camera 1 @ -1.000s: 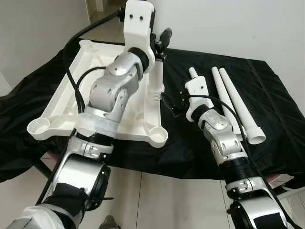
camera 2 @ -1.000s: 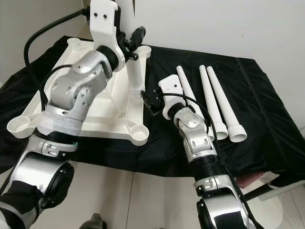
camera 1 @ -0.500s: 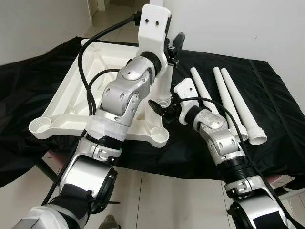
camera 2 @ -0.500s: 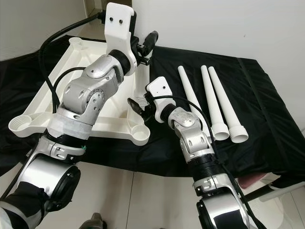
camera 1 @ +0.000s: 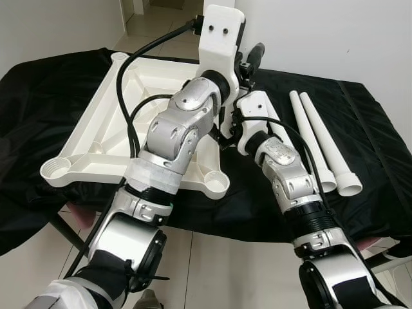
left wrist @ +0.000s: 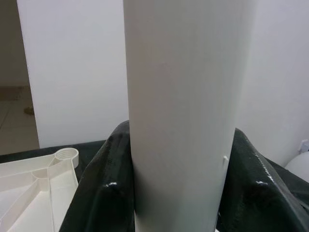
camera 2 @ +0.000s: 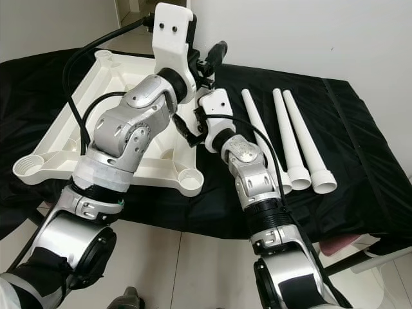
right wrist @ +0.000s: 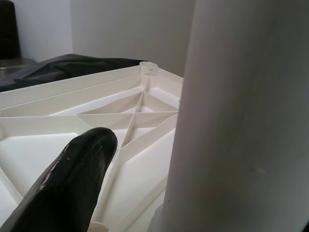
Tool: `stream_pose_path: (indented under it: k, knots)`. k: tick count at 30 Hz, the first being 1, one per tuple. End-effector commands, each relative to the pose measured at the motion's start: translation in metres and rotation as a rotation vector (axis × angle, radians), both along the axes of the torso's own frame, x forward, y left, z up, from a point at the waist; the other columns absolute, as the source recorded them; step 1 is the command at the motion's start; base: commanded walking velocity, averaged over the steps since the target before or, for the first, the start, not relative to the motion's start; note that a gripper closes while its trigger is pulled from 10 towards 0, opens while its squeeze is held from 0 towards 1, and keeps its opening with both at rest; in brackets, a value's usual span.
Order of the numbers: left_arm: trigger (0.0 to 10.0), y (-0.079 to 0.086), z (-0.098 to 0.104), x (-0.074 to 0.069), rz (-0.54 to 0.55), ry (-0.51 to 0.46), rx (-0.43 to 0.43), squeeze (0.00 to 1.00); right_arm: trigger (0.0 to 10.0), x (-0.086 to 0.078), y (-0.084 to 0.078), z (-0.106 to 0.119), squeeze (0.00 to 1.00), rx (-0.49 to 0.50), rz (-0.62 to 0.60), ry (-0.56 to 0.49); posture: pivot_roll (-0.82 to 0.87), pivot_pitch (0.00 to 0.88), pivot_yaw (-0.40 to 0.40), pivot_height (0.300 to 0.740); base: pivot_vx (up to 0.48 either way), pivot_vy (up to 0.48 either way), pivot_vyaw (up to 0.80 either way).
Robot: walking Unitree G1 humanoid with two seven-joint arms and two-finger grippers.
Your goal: Building children table
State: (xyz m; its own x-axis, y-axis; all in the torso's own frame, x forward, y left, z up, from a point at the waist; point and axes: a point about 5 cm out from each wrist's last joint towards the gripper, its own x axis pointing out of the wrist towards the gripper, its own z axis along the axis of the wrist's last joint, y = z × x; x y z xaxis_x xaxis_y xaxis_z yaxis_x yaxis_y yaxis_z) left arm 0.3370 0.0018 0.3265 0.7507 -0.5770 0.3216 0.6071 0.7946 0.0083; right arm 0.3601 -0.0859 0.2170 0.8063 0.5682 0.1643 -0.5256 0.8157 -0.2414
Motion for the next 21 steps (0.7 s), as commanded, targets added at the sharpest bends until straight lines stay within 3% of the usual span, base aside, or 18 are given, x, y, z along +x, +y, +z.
stream_pose_path:
  k: [1, 3, 4, 5, 6, 7, 8, 9, 10, 13, 15, 16, 18, 19, 20, 21]
  knots:
    - [10.0, -0.0065, 0.0034, -0.0053, -0.034, -0.019, 0.008, 0.00, 10.0, 0.0026, -0.0015, 0.0019, 0.00, 0.027, -0.012, 0.004, 0.18, 0.020, -0.049, 0.740, 0.000, 0.000, 0.00]
    - [10.0, -0.0065, 0.0034, -0.0053, -0.034, -0.019, 0.008, 0.00, 10.0, 0.0026, -0.0015, 0.0019, 0.00, 0.027, -0.012, 0.004, 0.18, 0.020, -0.049, 0.740, 0.000, 0.000, 0.00]
    - [10.0, -0.0071, 0.0035, -0.0057, -0.034, -0.020, 0.008, 0.00, 6.2, 0.0036, -0.0016, 0.0021, 0.00, 0.036, -0.016, 0.005, 0.18, 0.018, -0.052, 0.740, 0.000, 0.000, 0.00]
    - [10.0, -0.0074, 0.0036, -0.0060, -0.033, -0.022, 0.010, 0.00, 7.4, 0.0043, -0.0017, 0.0029, 0.00, 0.042, -0.020, 0.001, 0.18, 0.016, -0.053, 0.740, 0.000, 0.000, 0.00]
    - [10.0, -0.0074, 0.0036, -0.0060, -0.033, -0.022, 0.010, 0.00, 7.4, 0.0043, -0.0017, 0.0029, 0.00, 0.042, -0.020, 0.001, 0.18, 0.016, -0.053, 0.740, 0.000, 0.000, 0.00]
    - [10.0, -0.0075, 0.0038, -0.0063, -0.033, -0.024, 0.011, 0.00, 6.4, 0.0047, -0.0017, 0.0036, 0.00, 0.045, -0.021, -0.003, 0.18, 0.016, -0.053, 0.740, 0.000, 0.000, 0.00]
    - [10.0, -0.0075, 0.0037, -0.0065, -0.032, -0.025, 0.012, 0.00, 4.5, 0.0052, -0.0018, 0.0046, 0.00, 0.046, -0.025, -0.008, 0.18, 0.016, -0.053, 0.740, 0.000, 0.000, 0.00]
    - [10.0, -0.0074, 0.0037, -0.0067, -0.032, -0.026, 0.013, 0.00, 4.5, 0.0055, -0.0020, 0.0053, 0.00, 0.045, -0.028, -0.012, 0.18, 0.016, -0.053, 0.740, 0.000, 0.000, 0.00]
    - [10.0, -0.0075, 0.0032, -0.0066, -0.032, -0.025, 0.014, 0.00, 6.4, 0.0058, -0.0022, 0.0062, 0.00, 0.045, -0.029, -0.017, 0.19, 0.010, -0.052, 0.740, 0.000, 0.000, 0.00]
    - [10.0, -0.0076, 0.0027, -0.0067, -0.033, -0.025, 0.017, 0.00, 6.2, 0.0060, -0.0021, 0.0074, 0.00, 0.045, -0.029, -0.024, 0.18, 0.009, -0.052, 0.740, 0.000, 0.000, 0.00]
    - [10.0, -0.0076, 0.0024, -0.0067, -0.034, -0.025, 0.017, 0.00, 5.7, 0.0061, -0.0020, 0.0084, 0.00, 0.044, -0.028, -0.030, 0.18, 0.008, -0.052, 0.740, 0.000, 0.000, 0.00]
    - [10.0, -0.0085, 0.0025, -0.0072, -0.036, -0.028, 0.021, 0.00, 4.9, 0.0064, -0.0025, 0.0106, 0.00, 0.044, -0.027, -0.038, 0.18, 0.004, -0.052, 0.740, 0.000, 0.000, 0.00]
    - [10.0, -0.0085, 0.0025, -0.0072, -0.036, -0.028, 0.021, 0.00, 4.9, 0.0064, -0.0025, 0.0106, 0.00, 0.044, -0.027, -0.038, 0.18, 0.004, -0.052, 0.740, 0.000, 0.000, 0.00]
    - [10.0, -0.0089, 0.0027, -0.0074, -0.037, -0.030, 0.021, 0.00, 3.5, 0.0069, -0.0032, 0.0107, 0.00, 0.044, -0.032, -0.038, 0.18, 0.001, -0.052, 0.740, 0.000, 0.000, 0.00]
    - [10.0, -0.0094, 0.0032, -0.0076, -0.038, -0.032, 0.021, 0.00, 0.0, 0.0074, -0.0041, 0.0106, 0.00, 0.045, -0.037, -0.037, 0.18, 0.000, -0.051, 0.740, 0.000, 0.000, 0.00]
    - [10.0, -0.0094, 0.0032, -0.0076, -0.038, -0.032, 0.021, 0.00, 0.0, 0.0074, -0.0041, 0.0106, 0.00, 0.045, -0.037, -0.037, 0.18, 0.000, -0.051, 0.740, 0.000, 0.000, 0.00]
